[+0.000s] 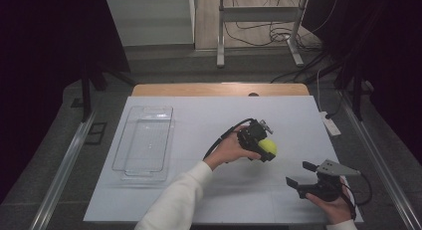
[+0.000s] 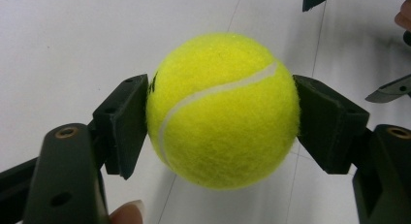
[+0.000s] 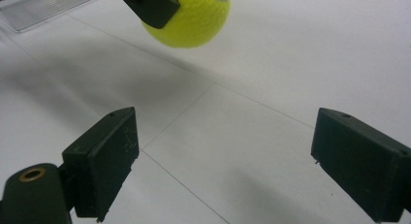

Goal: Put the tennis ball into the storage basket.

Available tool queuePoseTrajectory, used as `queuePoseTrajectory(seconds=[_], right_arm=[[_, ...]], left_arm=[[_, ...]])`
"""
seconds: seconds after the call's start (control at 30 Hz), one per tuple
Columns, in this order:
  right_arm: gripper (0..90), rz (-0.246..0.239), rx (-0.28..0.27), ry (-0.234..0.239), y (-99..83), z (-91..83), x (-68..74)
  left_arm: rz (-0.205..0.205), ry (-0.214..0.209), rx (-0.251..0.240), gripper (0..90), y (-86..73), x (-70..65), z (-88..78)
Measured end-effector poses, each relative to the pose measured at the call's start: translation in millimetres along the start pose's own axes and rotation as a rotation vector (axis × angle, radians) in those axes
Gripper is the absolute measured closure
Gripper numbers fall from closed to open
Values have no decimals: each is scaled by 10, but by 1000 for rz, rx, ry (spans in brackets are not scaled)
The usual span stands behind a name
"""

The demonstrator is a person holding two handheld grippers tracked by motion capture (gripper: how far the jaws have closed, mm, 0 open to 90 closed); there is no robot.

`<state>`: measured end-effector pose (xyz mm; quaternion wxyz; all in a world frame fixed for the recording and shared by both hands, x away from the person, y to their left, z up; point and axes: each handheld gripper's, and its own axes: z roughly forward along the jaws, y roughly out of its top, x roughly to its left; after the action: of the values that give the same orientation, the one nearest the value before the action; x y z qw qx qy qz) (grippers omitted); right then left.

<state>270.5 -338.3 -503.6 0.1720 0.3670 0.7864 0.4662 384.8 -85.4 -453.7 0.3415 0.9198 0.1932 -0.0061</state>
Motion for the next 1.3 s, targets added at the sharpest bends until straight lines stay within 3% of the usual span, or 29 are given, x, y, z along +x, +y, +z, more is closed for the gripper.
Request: queuePoseTrajectory(seconds=[1.3], right_arm=[[98, 1, -2, 4, 13, 12, 17]], left_arm=[[10, 50, -86, 266, -45, -33, -259]])
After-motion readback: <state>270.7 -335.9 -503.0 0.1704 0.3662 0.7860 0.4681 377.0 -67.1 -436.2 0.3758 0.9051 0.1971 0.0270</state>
